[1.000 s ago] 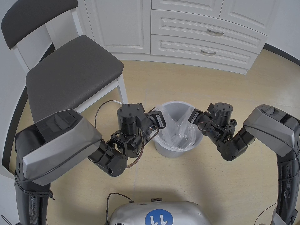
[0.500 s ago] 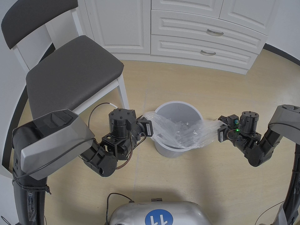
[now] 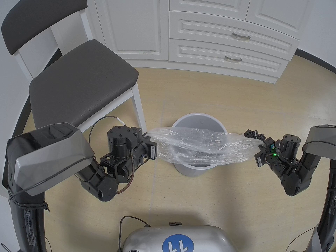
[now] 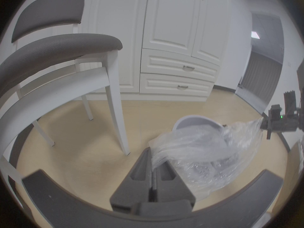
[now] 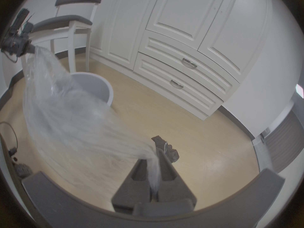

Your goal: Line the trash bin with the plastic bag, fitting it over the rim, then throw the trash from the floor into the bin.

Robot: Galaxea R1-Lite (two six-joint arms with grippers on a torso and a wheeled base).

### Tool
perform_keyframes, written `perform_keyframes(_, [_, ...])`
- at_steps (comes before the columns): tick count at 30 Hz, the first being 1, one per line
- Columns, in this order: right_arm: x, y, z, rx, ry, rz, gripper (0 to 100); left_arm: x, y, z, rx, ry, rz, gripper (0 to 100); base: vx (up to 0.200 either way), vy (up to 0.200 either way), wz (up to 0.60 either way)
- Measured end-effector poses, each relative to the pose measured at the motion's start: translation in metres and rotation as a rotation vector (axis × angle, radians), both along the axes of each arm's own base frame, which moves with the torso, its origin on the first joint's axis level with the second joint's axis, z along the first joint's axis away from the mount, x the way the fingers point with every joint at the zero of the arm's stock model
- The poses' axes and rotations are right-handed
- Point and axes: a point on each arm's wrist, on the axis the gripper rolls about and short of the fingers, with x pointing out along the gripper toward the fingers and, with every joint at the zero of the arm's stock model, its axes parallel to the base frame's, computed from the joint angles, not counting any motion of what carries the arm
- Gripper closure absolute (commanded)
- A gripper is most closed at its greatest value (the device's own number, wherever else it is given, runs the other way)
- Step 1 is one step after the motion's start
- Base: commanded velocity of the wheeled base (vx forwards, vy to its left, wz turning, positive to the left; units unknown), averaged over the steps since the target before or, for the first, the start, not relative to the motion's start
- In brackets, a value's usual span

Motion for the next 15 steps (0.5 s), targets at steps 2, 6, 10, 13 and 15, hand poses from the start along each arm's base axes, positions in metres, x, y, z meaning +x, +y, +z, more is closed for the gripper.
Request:
perform_keyframes(2, [-0.004, -0.002, -0.006, -0.023, 0.023, 0.002, 100, -0.005, 0.007, -0.004, 0.044, 0.015, -0.003, 100, 0.0, 0.0, 0.0])
perform_keyframes(6, [-0.011, -0.003, -0.015, -0.071, 0.066, 0.014, 100, -0.017, 0.018, -0.012, 0.135, 0.047, -0.05, 100, 0.0, 0.0, 0.0])
perform_keyframes(10, [-0.021, -0.004, -0.021, -0.117, 0.086, 0.068, 100, -0.028, 0.027, -0.015, 0.176, 0.074, -0.1, 100, 0.0, 0.0, 0.0])
perform_keyframes(13, [-0.028, -0.004, -0.024, -0.141, 0.099, 0.098, 100, -0.032, 0.031, -0.014, 0.186, 0.081, -0.103, 100, 0.0, 0.0, 0.0])
perform_keyframes(15, [-0.033, -0.003, -0.028, -0.153, 0.123, 0.108, 100, -0.033, 0.031, -0.013, 0.188, 0.084, -0.106, 100, 0.0, 0.0, 0.0])
